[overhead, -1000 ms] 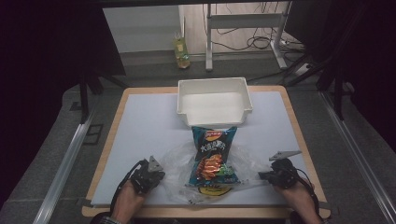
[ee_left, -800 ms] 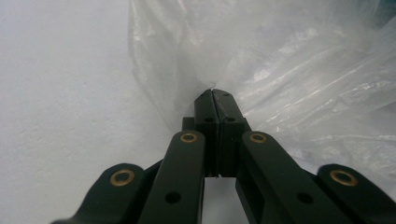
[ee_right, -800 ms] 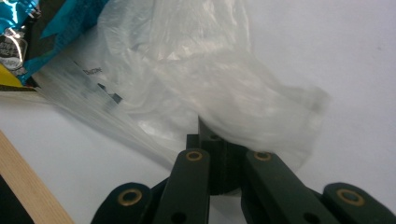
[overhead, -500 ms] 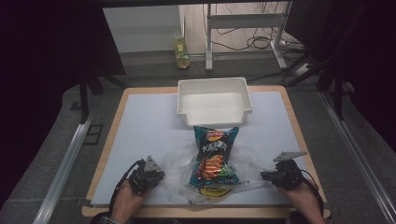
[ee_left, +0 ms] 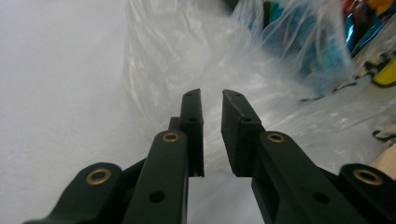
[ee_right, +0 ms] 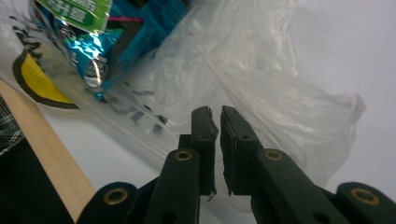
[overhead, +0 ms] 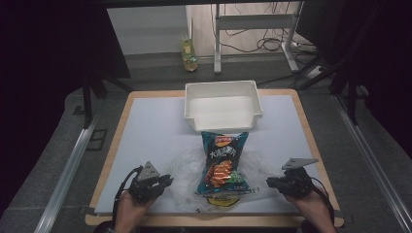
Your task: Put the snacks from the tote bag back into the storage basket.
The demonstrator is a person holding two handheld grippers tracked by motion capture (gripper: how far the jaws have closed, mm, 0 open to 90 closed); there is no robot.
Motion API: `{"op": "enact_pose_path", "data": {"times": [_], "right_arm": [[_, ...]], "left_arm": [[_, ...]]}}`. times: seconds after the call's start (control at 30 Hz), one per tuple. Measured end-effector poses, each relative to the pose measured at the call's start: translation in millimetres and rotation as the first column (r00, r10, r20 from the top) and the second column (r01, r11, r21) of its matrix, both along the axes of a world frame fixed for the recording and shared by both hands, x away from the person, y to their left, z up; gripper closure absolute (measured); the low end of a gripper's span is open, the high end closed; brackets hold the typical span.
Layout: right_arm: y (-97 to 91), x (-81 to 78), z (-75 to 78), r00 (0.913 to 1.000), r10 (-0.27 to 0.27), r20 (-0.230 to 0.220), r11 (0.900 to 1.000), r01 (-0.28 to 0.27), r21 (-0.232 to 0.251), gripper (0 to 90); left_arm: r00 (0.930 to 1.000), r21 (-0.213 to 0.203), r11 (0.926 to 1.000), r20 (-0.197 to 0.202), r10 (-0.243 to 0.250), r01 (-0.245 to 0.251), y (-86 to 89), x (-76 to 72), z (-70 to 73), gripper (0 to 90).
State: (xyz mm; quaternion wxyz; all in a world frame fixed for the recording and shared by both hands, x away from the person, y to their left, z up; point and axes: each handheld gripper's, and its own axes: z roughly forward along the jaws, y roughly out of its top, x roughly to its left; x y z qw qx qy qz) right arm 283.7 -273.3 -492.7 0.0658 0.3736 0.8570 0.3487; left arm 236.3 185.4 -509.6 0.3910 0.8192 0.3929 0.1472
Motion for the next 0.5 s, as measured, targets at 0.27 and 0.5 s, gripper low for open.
{"op": "enact_pose_path", "data": {"times": [0.27,0.5], "right_arm": [[7.2,-6.2,7.2,0.9994,0.034,0.008,0.9994,-0.034,-0.001,69.8],[13.6,-9.5,13.0,0.9988,0.044,0.022,0.999,-0.044,0.002,59.7]], "left_arm": [[0.9985,0.004,1.0,0.055,-0.007,0.007,-1.6,-6.1,0.9,61.3],[0.9964,0.003,1.0,0.084,0.005,-0.005,-1.2,-7.5,0.3,46.5]]}}
